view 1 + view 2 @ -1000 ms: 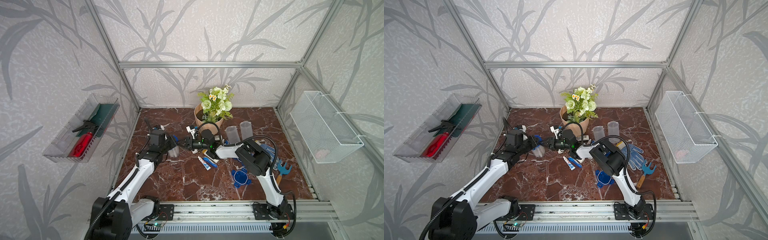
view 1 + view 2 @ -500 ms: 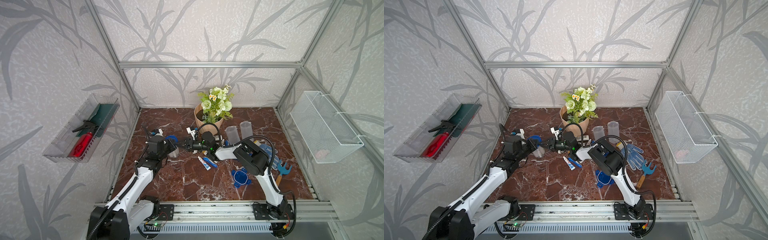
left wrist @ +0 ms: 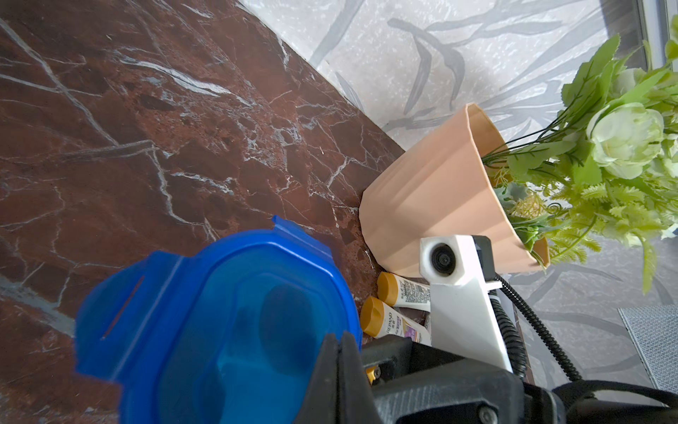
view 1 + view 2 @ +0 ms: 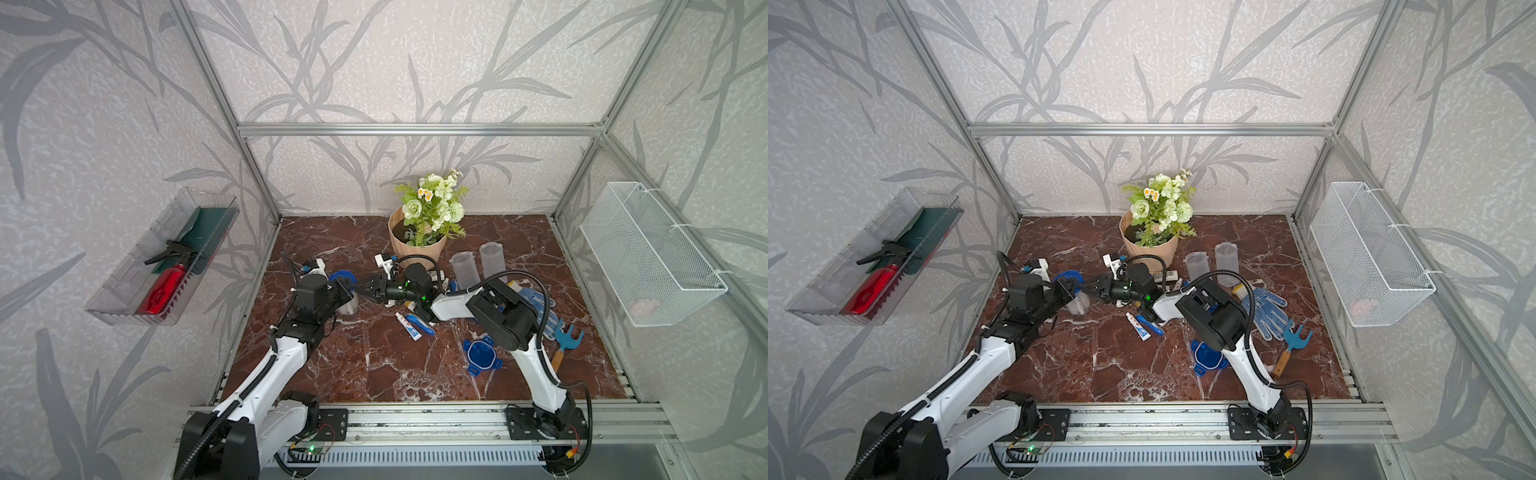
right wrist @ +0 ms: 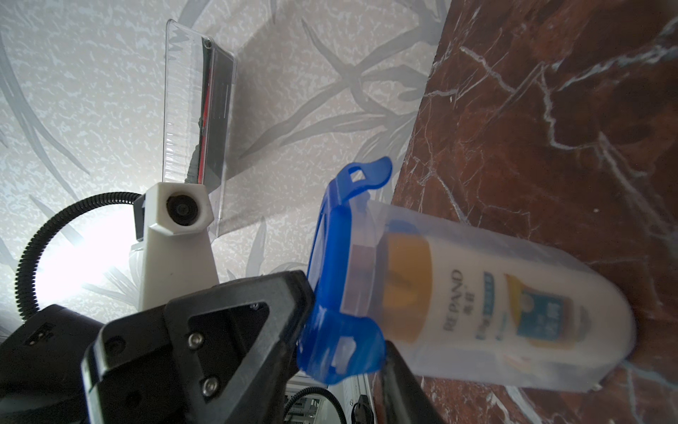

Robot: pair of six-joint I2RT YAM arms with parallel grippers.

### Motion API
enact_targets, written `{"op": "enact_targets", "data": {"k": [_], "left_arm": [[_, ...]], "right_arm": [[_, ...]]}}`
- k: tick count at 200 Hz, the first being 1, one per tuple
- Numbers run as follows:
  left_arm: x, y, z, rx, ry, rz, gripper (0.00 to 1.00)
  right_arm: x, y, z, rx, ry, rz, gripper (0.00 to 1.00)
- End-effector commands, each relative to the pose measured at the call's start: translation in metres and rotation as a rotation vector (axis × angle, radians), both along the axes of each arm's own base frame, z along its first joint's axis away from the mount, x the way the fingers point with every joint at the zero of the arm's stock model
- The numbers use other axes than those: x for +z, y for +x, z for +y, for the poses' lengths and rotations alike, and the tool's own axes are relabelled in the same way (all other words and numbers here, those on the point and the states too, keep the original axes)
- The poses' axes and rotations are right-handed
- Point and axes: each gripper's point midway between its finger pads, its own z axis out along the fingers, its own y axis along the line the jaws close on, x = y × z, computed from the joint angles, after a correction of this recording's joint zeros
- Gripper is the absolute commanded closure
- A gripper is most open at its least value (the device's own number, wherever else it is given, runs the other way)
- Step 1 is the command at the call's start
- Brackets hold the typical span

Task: Take out toiletry kits
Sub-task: Unfasten the latch on the container.

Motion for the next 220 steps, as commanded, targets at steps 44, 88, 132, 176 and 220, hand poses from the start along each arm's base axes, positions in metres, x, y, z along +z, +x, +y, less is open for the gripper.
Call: {"op": "enact_targets", "data": {"k": [44,88,132,176,220], "left_arm": [[-0.130,-0.087,0.022,0.033,0.110,0.523,1.00],[-0.138,-0.091,0.024,0.039,0.117,0.554,1.00],[-0.128,-0.086,0.024,0.042,0.117,0.528,1.00],[-0.074,-0.057,0.021,0.029,0.127,0.408,1.00],[-0.008,-0.016,0.007,0.001,0.081,0.275,0.99]], "right_arm": [[0.124,-0.010,-0.024,-0.017,0.246,-0.305,0.61],[0.134,-0.008,-0.029,-0.028,0.253,-0.326,0.61],[0.124,-0.009,-0.028,-0.028,0.193,-0.332,0.61],[0.090,-0.021,-0.023,-0.025,-0.016,-0.371,0.71],[0.045,-0.039,-0.022,-0.010,-0.327,-0.444,0.98]]}}
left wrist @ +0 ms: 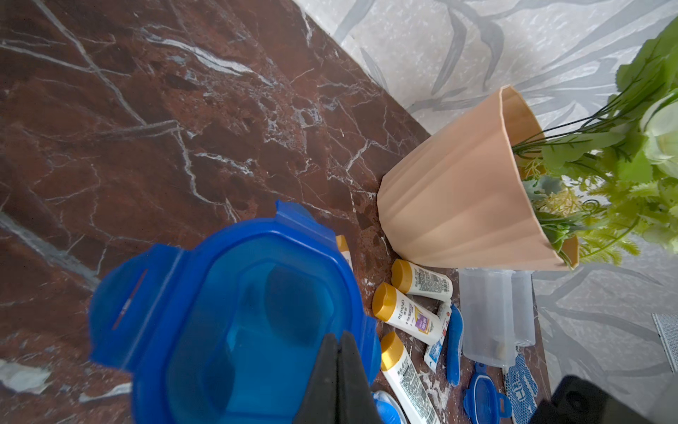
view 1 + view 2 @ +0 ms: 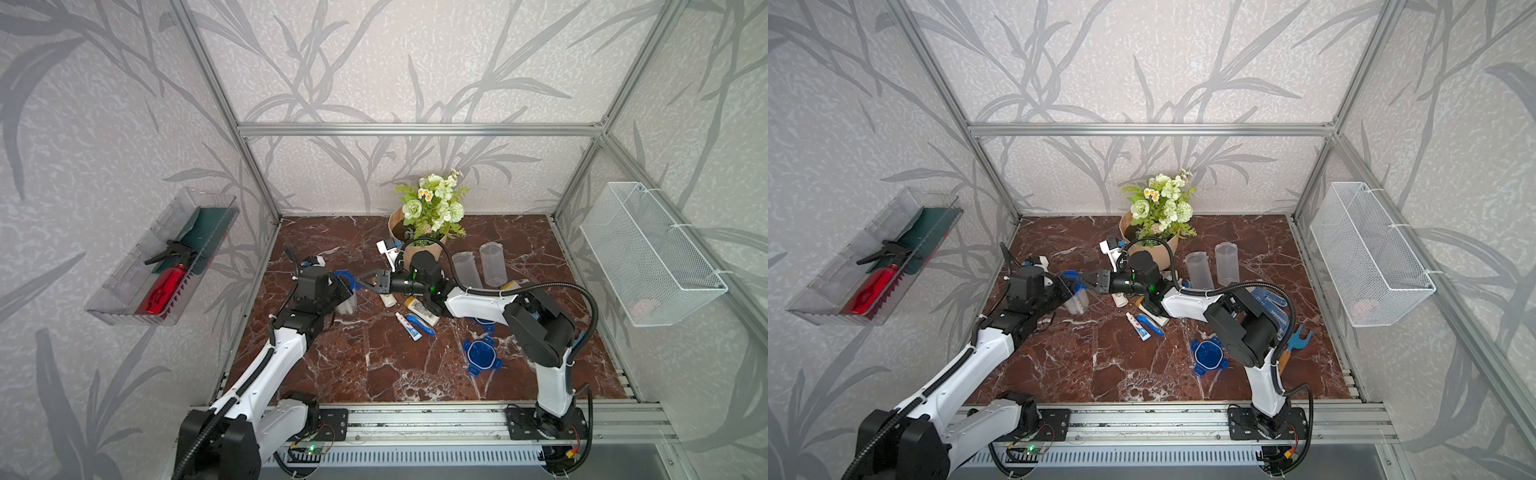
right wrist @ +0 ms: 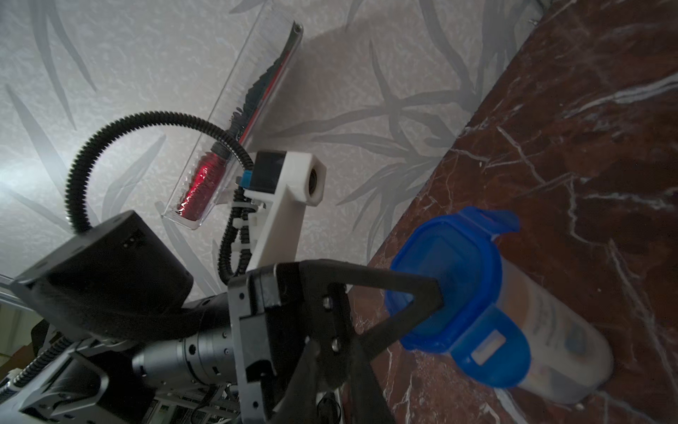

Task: Take out toiletry kits
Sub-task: Unfasten the latch on the container, then adjust the container at the center of the board.

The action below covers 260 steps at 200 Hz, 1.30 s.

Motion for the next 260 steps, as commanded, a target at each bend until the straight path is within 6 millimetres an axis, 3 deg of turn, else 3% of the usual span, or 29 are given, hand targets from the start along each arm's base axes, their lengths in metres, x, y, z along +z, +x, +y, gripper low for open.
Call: {"op": "enact_targets", "data": {"k": [1,42,72,117,160,200,236,260], "left_arm": [[-0.020,-0.016,0.004,-0.006,0.040,0.165,0.99],[0.038,0.016,-0.009,-0.040,0.013,0.055,0.92],[0.063,0.028,0.008,0.008,0.122,0.012,0.85],[0.053,0.039,0.048,0.123,0.335,0.062,0.62],[0.033,0.054,0.062,0.143,0.320,0.125,0.36],[0.023,0.059,0.075,0.178,0.305,0.140,0.25],[0.010,0.061,0.067,0.149,0.259,0.139,0.22],[-0.001,0.052,0.066,0.153,0.244,0.169,0.41]], "right_arm": [[-0.020,-0.013,-0.005,-0.016,-0.199,-0.093,0.98],[-0.042,-0.021,-0.011,-0.049,-0.489,-0.232,1.00],[-0.051,-0.017,-0.008,-0.060,-0.618,-0.276,1.00],[-0.063,-0.001,-0.003,-0.069,-0.733,-0.296,1.00],[-0.075,0.005,0.002,-0.054,-0.787,-0.298,1.00],[-0.082,0.012,0.007,-0.049,-0.812,-0.299,1.00],[-0.085,0.031,0.012,-0.076,-0.816,-0.285,1.00],[-0.082,0.042,0.015,-0.092,-0.803,-0.281,1.00]]}}
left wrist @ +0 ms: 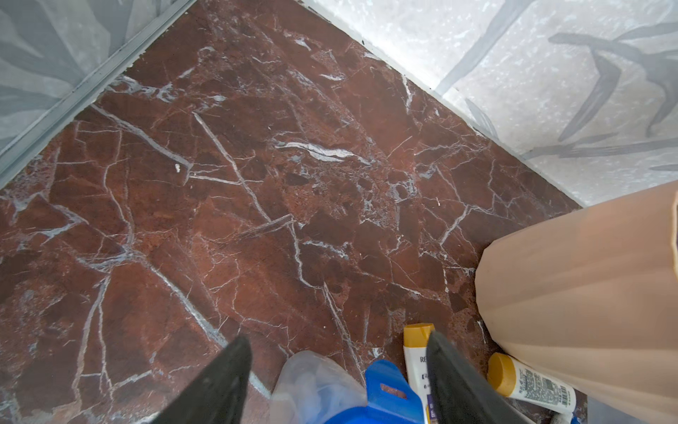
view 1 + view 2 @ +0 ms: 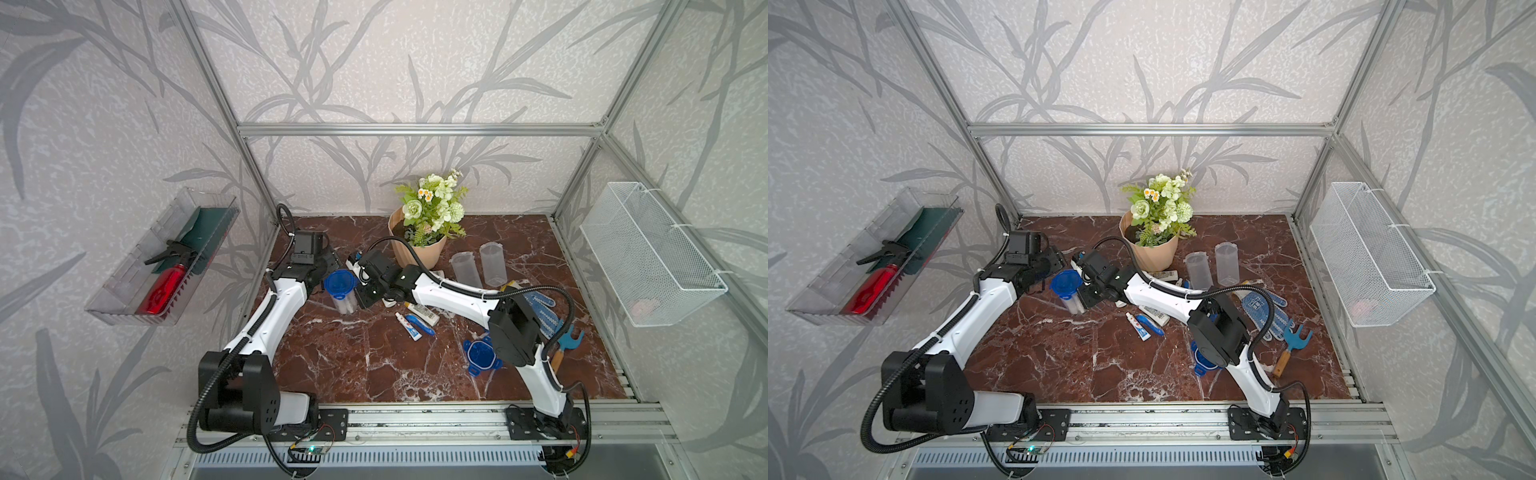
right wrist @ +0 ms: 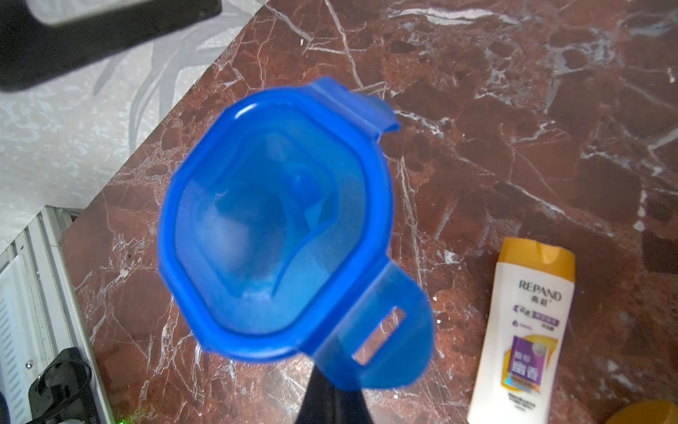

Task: Take out toiletry kits
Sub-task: Adjust the container at the center of the board.

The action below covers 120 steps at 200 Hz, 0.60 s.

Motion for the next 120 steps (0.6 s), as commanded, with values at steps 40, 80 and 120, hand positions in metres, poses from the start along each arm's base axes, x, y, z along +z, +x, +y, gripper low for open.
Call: {"op": "enact_targets", "data": {"k": [40,80,120], "left_arm": [[-0.018,-0.030,-0.002,0.028,-0.043,0.031,0.58],[-0.012,-0.052,-0.011,0.009,-0.105,0.007,0.59],[-0.004,-0.076,-0.013,-0.007,-0.106,0.000,0.61]], "right_arm": [[0.007,0.028,0.006,-0.021,-0.018,-0.018,1.00],[0.008,0.045,0.012,-0.022,-0.035,-0.033,1.00],[0.016,0.060,0.025,0.006,-0.005,-0.048,0.99]]}}
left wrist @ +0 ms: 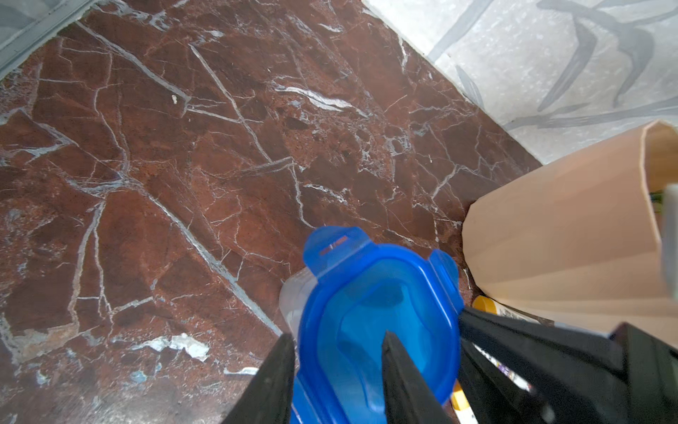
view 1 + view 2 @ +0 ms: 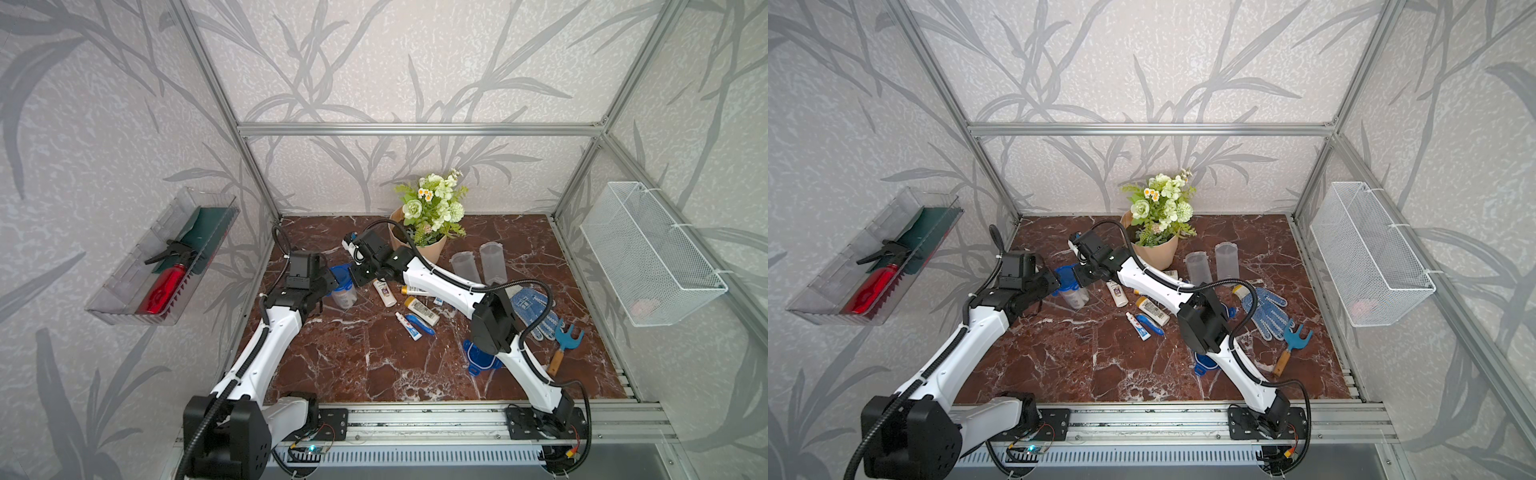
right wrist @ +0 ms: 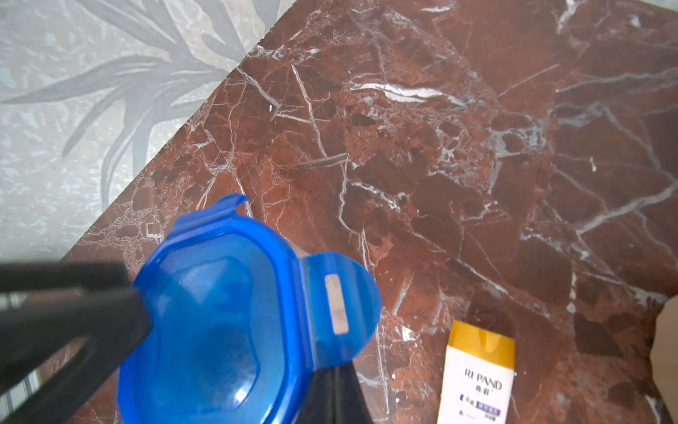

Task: Take out toiletry kits
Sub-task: Adjust the container at the center of the board, then unfasten the latch on the container.

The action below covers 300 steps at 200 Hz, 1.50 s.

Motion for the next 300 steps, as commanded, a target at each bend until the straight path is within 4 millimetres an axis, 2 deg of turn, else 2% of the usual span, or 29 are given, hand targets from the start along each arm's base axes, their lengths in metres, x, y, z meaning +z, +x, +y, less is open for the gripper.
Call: {"op": "enact_targets", "data": {"k": [1,29,42,56,76,111,138,185,245,300], "left_arm": [[-0.001,-0.018,0.000,0.006,-0.005,0.023,0.61],[0.017,-0.019,0.002,-0.001,0.013,-0.017,0.66],[0.025,-0.012,-0.002,-0.022,0.008,-0.032,0.75],[0.028,-0.005,-0.006,-0.040,-0.003,-0.044,0.90],[0.027,0.004,-0.010,-0.054,-0.014,-0.052,1.00],[0.022,0.019,-0.019,-0.087,-0.038,-0.034,1.00],[0.018,0.032,-0.025,-0.096,-0.057,-0.027,1.00],[0.010,0.043,-0.027,-0.096,-0.048,-0.013,1.00],[-0.014,0.042,-0.026,-0.093,-0.049,0.033,1.00],[-0.031,0.035,-0.031,-0.102,-0.072,0.063,1.00]], "right_arm": [[0.001,0.002,0.003,0.035,-0.009,0.003,0.99],[0.008,0.003,0.014,0.068,0.039,0.010,0.98],[0.011,0.003,0.012,0.064,0.051,0.023,0.98],[0.016,0.002,0.005,0.055,0.053,0.024,0.98],[0.019,0.001,-0.010,0.024,0.059,0.027,0.98],[0.019,-0.003,-0.043,-0.050,0.162,0.042,0.94],[0.021,-0.015,-0.058,-0.065,0.236,0.063,0.88],[0.027,-0.035,-0.040,0.020,0.474,0.215,0.74],[0.021,-0.041,-0.032,0.029,0.567,0.292,0.55],[0.009,-0.044,-0.018,0.046,0.605,0.365,0.53]]}}
